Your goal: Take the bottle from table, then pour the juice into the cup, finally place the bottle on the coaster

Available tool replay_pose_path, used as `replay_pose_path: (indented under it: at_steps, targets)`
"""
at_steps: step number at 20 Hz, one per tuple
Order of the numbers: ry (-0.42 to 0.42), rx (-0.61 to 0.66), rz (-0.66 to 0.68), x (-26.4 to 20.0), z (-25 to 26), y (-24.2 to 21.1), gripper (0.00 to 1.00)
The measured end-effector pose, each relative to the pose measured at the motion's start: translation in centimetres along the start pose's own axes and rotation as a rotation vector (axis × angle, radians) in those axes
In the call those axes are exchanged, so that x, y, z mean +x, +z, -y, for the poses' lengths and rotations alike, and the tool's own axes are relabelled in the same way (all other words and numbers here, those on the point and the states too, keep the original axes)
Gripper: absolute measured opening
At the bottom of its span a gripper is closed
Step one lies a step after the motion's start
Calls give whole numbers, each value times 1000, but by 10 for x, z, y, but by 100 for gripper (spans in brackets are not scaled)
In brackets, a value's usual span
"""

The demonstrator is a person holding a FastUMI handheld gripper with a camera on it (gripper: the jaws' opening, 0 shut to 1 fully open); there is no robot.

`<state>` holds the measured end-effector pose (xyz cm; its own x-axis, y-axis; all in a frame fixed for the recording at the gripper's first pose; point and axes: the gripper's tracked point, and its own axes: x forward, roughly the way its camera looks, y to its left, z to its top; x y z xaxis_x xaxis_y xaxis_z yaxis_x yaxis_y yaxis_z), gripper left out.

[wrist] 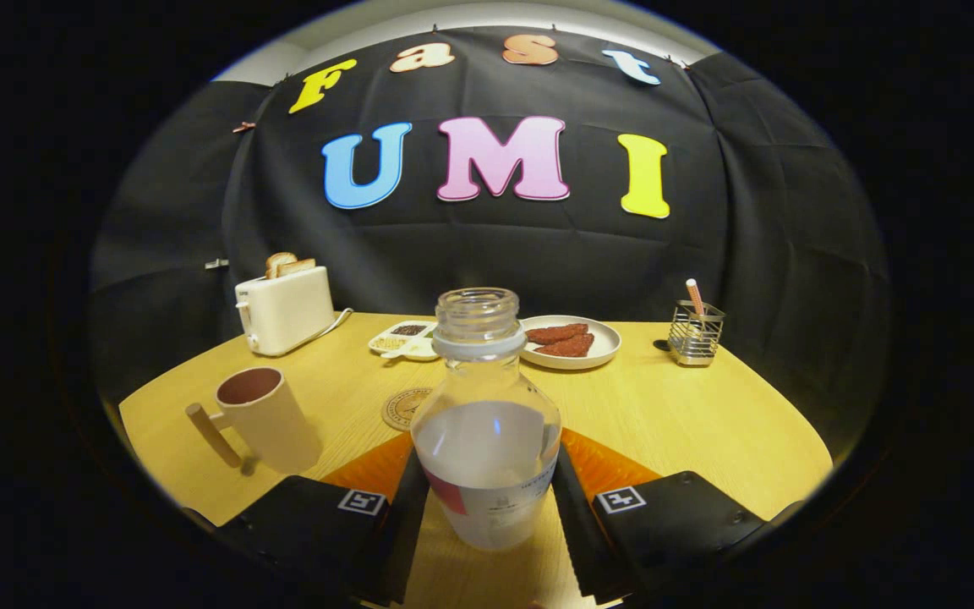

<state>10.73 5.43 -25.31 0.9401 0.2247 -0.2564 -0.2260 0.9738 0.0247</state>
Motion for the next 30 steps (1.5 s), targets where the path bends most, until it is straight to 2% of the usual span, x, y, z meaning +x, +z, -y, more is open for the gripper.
replay_pose_path:
  at_steps: [5, 8, 11, 14, 21, 26, 30]
  targets:
    - [4, -135, 21, -2, 0, 38, 74]
    - [-5, -281, 23, 1, -2, 63, 74]
    - [-56, -451, 20, 4, -1, 87, 74]
    - [-60, -580, 26, 10, -18, 101, 74]
    - [-47, -853, -26, 19, -58, 92, 74]
    - [-4, -1009, -91, 30, -80, 62, 74]
    - [-4, -1138, -71, 40, -93, 63, 73]
